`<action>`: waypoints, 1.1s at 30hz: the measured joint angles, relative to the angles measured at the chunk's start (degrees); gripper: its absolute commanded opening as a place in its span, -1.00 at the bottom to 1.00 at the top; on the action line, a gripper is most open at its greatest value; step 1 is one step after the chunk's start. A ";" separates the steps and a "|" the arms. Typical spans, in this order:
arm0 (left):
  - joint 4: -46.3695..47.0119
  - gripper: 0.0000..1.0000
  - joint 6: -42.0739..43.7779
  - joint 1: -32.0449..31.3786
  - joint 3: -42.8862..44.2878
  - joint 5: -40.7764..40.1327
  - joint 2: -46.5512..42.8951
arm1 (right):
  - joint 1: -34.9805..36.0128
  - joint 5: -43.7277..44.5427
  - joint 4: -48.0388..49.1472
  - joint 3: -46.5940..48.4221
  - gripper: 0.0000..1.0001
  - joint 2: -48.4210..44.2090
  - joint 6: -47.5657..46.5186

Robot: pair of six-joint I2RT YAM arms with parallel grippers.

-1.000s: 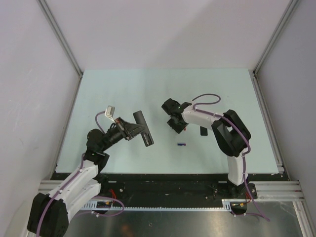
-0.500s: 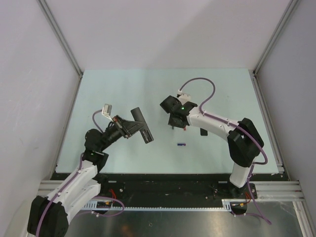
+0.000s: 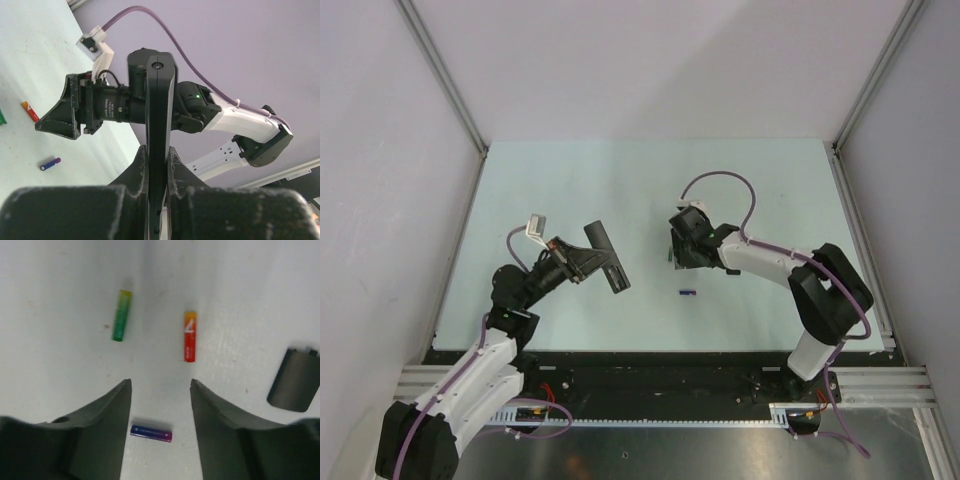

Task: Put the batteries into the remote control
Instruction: Adjust the battery at the center of the board.

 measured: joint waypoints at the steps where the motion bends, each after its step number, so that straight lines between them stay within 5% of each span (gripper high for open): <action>1: -0.13 -1.00 0.04 0.00 -0.02 0.02 0.02 | 0.11 -0.46 0.87 0.00 0.20 -0.57 -0.72; 6: -0.31 -1.00 0.44 0.00 -0.04 0.00 0.02 | 0.13 -2.80 4.83 0.00 0.17 -3.43 -4.98; 14: -0.63 -1.00 0.55 0.02 -0.04 0.00 0.02 | -0.57 -6.67 5.84 3.58 -0.17 -0.94 -4.46; 33: -1.01 -1.00 0.55 0.02 -0.04 0.28 0.13 | -0.55 -2.38 -2.84 16.65 -0.11 12.87 2.16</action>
